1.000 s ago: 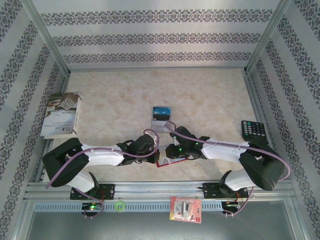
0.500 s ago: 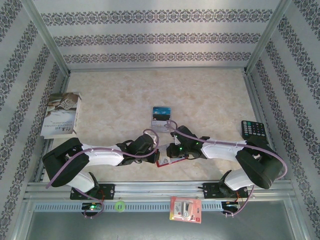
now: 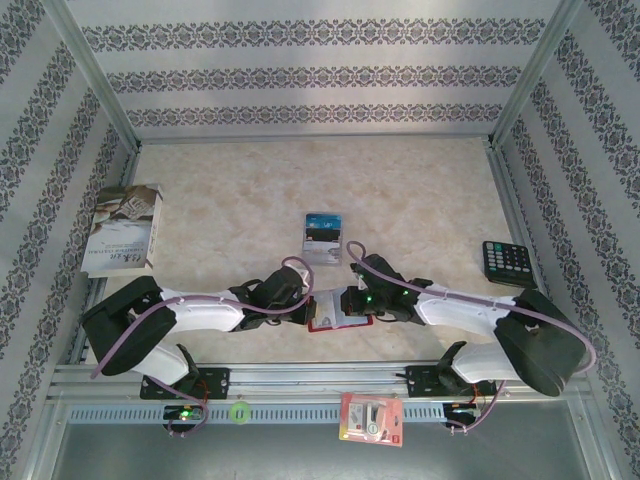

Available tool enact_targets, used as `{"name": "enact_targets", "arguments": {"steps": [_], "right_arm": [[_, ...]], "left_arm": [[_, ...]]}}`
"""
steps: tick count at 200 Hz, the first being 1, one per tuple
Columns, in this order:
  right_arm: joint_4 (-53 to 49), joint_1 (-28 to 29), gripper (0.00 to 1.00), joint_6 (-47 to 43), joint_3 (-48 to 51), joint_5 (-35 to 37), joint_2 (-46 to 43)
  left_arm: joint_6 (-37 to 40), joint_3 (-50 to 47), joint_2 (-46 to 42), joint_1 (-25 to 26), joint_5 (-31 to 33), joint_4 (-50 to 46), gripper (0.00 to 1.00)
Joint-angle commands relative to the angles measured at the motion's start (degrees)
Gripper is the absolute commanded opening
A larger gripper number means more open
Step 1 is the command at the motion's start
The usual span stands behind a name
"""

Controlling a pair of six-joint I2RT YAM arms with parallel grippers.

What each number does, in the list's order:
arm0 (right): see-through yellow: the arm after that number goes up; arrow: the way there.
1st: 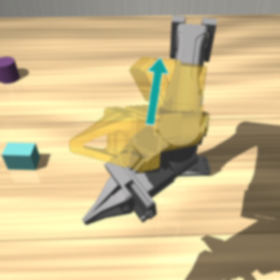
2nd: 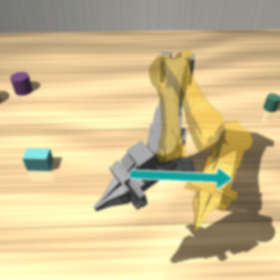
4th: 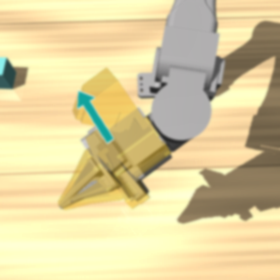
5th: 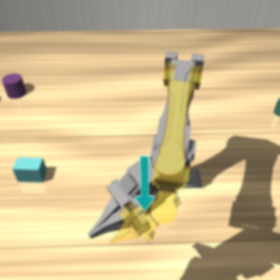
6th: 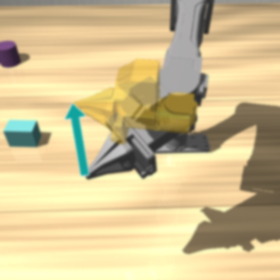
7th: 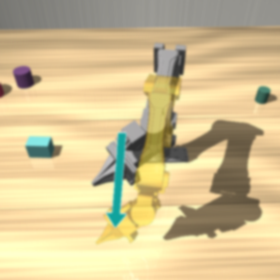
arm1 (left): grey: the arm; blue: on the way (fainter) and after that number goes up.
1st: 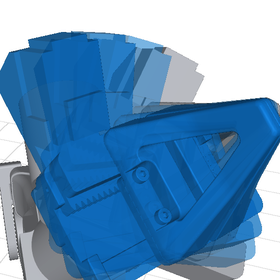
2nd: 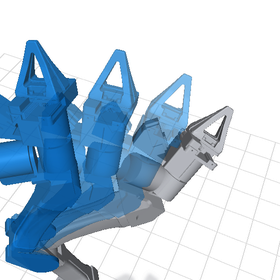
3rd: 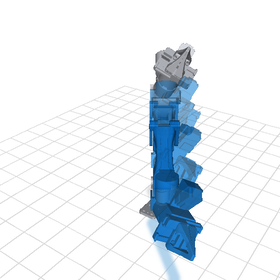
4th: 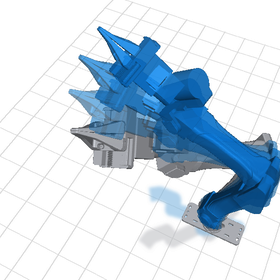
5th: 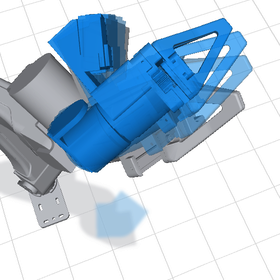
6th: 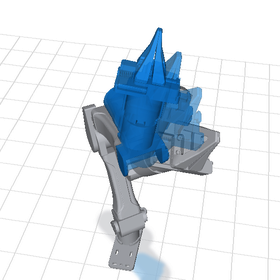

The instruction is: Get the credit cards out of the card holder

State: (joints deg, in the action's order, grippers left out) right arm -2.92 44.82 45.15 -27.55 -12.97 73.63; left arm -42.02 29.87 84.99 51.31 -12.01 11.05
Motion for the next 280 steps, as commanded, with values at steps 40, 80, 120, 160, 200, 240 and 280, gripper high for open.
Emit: {"name": "enact_targets", "arguments": {"steps": [40,80,120,160,200,240,280], "right_arm": [[0.1,2.9,0.1,0.0,-0.2,-0.1,-3.5],[3.8,4.4,0.24,2.0,-2.8,-3.5,2.0],[7.8,4.1,0.21,5.5,-2.6,-3.6,4.9],[7.2,3.1,0.21,6.3,-2.4,-3.0,6.5],[7.1,2.7,0.21,6.6,-1.8,-2.2,8.4],[8.5,2.6,0.21,6.1,-2.3,-3.9,10.0],[10.8,2.6,0.14,6.6,-1.9,-4.6,10.7]], "left_arm": [[2.6,-1.9,-0.4,-2.6,0.0,-5.0,0.0],[2.2,-3.1,-0.6,-3.1,-0.8,-4.0,0.0],[1.4,-3.5,-0.5,-3.1,-1.1,-2.8,0.0],[1.3,-3.8,-0.9,-3.1,-1.1,-2.8,0.0],[1.3,-3.9,-0.8,-3.1,-1.1,-2.4,0.0],[1.3,-3.9,-0.8,-3.1,-1.0,-2.5,0.0],[1.2,-3.8,-0.4,-3.1,-1.2,-2.3,0.0]]}}
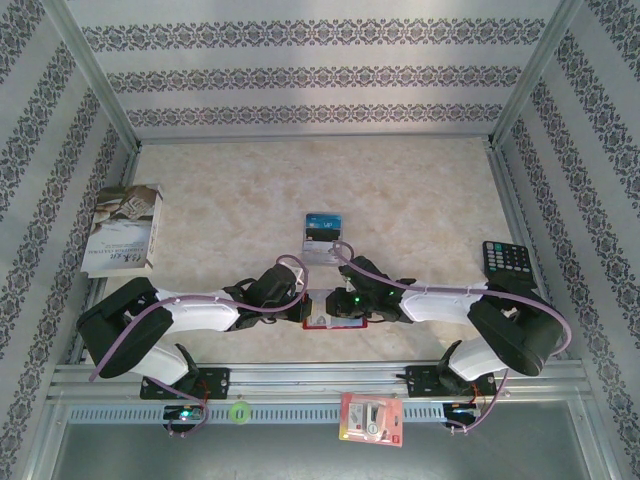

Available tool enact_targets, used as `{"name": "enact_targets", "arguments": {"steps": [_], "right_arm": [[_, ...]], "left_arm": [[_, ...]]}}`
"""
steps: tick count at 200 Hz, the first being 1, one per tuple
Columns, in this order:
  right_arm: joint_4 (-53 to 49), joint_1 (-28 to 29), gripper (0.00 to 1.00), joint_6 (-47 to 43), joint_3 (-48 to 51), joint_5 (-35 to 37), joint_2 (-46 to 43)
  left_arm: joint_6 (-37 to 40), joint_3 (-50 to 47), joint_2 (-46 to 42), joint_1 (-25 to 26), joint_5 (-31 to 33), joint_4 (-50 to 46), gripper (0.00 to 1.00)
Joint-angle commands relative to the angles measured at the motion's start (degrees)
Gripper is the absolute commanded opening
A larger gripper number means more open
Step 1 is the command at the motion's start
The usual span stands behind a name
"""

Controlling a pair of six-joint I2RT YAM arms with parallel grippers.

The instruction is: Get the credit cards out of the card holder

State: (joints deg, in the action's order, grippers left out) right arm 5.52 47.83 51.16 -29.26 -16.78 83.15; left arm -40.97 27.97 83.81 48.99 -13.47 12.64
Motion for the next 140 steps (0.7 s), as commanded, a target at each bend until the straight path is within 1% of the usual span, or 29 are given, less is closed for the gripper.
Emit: {"name": "enact_targets", "arguments": {"steps": [1,12,30,67,109,140], "right_arm": [[2.4,-0.4,0.14,0.5,-0.3,-0.9,1.2],[2.7,-0.4,0.1,0.7,0.0,-0.8,1.1],[3.5,-0.4,0.0,1.0,0.6,-0.6,0.6],[2.4,-0.4,0.0,1.4,2.1,2.1,-2.3],[-5.6,-0.4,0.0,0.4,3.0,8.1,-9.0],[-11.7,0.1,0.0,-0.6,2.2,11.0,-12.8]], "left_arm": [[0.2,-1.9,0.7,-0.8,0.2,-3.9,0.0],[0.1,-1.9,0.8,-0.8,0.2,-3.8,0.0],[0.1,-2.0,0.7,-0.8,0.0,-3.7,0.0],[0.0,-2.0,0.5,-0.8,0.3,-3.8,0.0],[0.2,-1.9,0.0,-1.1,0.3,-4.4,0.0],[0.4,-1.7,-0.3,-1.4,0.2,-4.6,0.0]]}}
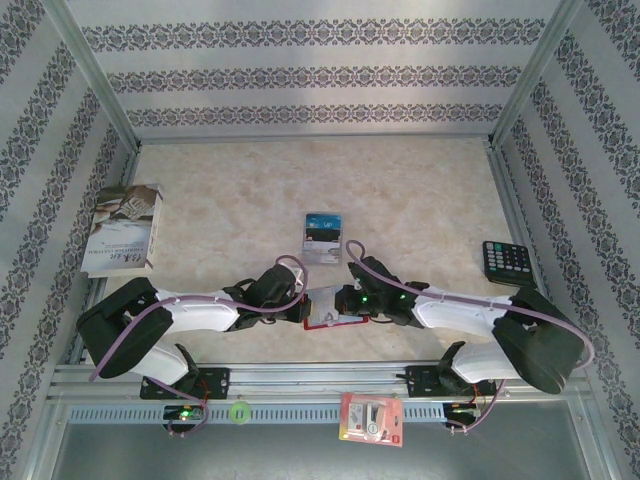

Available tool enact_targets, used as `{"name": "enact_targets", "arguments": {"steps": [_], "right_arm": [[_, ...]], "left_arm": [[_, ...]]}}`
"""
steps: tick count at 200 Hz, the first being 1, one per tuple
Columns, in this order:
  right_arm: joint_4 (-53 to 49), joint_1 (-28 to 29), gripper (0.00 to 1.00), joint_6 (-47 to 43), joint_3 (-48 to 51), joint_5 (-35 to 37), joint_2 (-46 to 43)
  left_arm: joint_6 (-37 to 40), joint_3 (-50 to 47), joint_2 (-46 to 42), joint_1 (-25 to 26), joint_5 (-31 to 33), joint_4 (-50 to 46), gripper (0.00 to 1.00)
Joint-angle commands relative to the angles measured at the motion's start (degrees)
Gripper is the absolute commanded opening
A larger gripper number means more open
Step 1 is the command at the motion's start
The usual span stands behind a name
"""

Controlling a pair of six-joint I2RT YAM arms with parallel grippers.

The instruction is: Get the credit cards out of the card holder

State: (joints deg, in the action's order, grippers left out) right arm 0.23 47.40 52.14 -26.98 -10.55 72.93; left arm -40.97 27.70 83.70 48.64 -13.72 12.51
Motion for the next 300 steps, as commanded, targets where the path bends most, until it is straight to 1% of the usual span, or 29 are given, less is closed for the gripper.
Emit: {"name": "enact_targets", "arguments": {"steps": [1,35,76,108,133,161,186,208,255,279,292,300], "right_arm": [[-6.6,0.5,0.0,-1.7,-0.1,4.9,-2.6],[-14.5,3.4,0.0,-3.5,-4.5,10.6,-4.1],[-19.5,4.9,0.0,-4.8,-7.1,15.2,-5.5],[-20.5,5.2,0.0,-5.4,-7.9,15.9,-5.5],[-19.7,6.0,0.0,-5.5,-8.5,15.3,-3.2],[-17.0,7.2,0.0,-5.5,-9.2,13.9,-0.3],[-13.1,7.4,0.0,-5.2,-8.5,11.6,0.4],[-11.1,7.0,0.11,-4.6,-7.6,10.5,0.4],[-6.9,4.3,0.21,-3.2,-5.0,5.7,0.9],[-7.1,3.9,0.23,-3.6,-5.1,5.1,1.9],[-8.7,3.6,0.3,-5.1,-5.7,6.0,2.3],[-9.6,3.1,0.34,-6.9,-6.4,5.2,3.0]], "left_arm": [[0.5,-1.4,-0.2,-1.1,0.4,-4.5,0.0],[0.8,-1.0,-0.3,-1.4,0.3,-5.2,0.0],[1.2,-0.3,-0.2,-1.7,0.2,-5.7,0.0],[1.5,0.2,-0.1,-1.9,-0.1,-5.6,0.0],[1.5,0.4,0.3,-2.0,-0.5,-5.2,0.0],[1.6,0.7,0.6,-2.1,-0.7,-5.1,0.0],[1.7,0.7,0.7,-2.2,-0.8,-5.1,0.0],[1.7,0.8,0.7,-2.2,-0.8,-5.0,0.0],[1.7,1.0,1.2,-2.2,-1.1,-4.8,0.0],[1.6,1.2,1.3,-2.2,-1.3,-4.6,0.0],[1.6,1.2,1.2,-2.2,-1.4,-4.6,0.0],[1.6,1.2,1.1,-2.2,-1.2,-4.8,0.0]]}}
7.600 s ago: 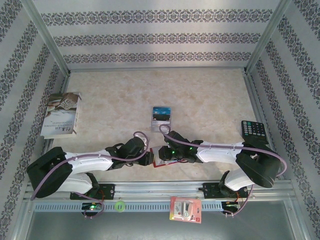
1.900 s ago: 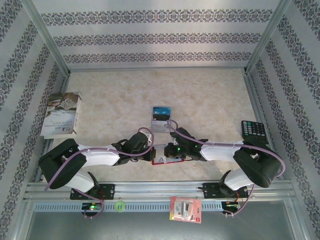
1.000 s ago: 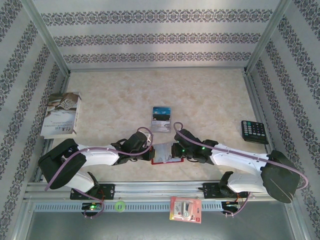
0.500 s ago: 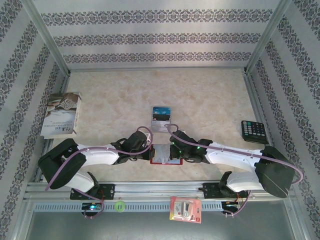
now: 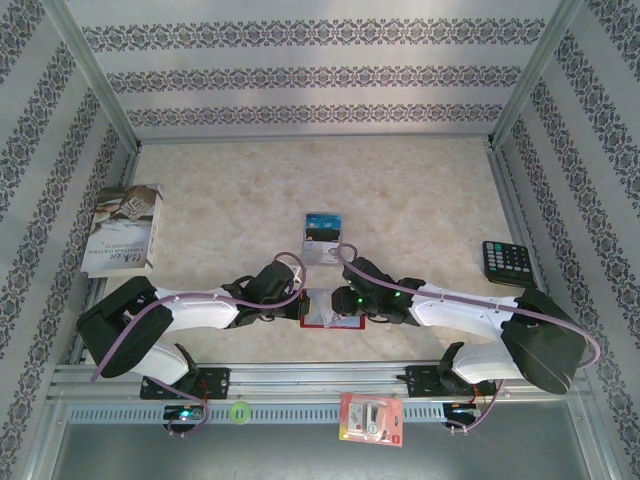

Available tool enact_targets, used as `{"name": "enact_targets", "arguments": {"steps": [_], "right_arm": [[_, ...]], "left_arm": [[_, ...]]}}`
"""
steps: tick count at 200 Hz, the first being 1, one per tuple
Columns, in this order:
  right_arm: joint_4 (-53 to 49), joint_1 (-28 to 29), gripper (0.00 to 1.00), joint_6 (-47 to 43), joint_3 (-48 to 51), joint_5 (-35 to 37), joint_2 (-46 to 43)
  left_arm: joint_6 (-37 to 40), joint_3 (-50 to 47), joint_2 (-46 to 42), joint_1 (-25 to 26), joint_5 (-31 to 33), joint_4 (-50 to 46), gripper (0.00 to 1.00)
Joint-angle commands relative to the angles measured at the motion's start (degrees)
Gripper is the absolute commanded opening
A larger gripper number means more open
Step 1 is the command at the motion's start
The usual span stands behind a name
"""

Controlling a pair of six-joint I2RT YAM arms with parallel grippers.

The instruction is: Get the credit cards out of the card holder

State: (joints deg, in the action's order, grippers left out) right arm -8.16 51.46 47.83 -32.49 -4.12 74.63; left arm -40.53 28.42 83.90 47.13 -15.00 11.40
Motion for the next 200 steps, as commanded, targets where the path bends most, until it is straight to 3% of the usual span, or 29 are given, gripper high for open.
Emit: {"name": "enact_targets", "arguments": {"steps": [1,41,104,165,200], "right_arm": [[-1.4,-1.1,0.34,-2.9,-1.0,-1.4,1.5],[-6.2,-1.6,0.37,-7.9,-5.0,-1.7,5.8],[-3.3,-1.9,0.37,-7.6,-2.2,-0.6,-0.3],[-3.1,-6.0,0.36,-8.7,0.5,-5.5,-5.1],[-2.5,-6.7,0.36,-9.8,1.3,-8.3,-5.5]], "left_arm": [[1.1,0.5,0.9,-0.7,0.1,-3.7,0.0],[1.2,0.8,-0.9,-0.7,-1.0,-5.1,0.0],[1.3,1.7,-12.0,0.2,-0.4,-11.0,0.04],[-0.8,4.6,-1.3,3.5,-1.4,1.0,0.0],[0.1,5.2,1.5,3.4,1.4,0.1,0.0]]}}
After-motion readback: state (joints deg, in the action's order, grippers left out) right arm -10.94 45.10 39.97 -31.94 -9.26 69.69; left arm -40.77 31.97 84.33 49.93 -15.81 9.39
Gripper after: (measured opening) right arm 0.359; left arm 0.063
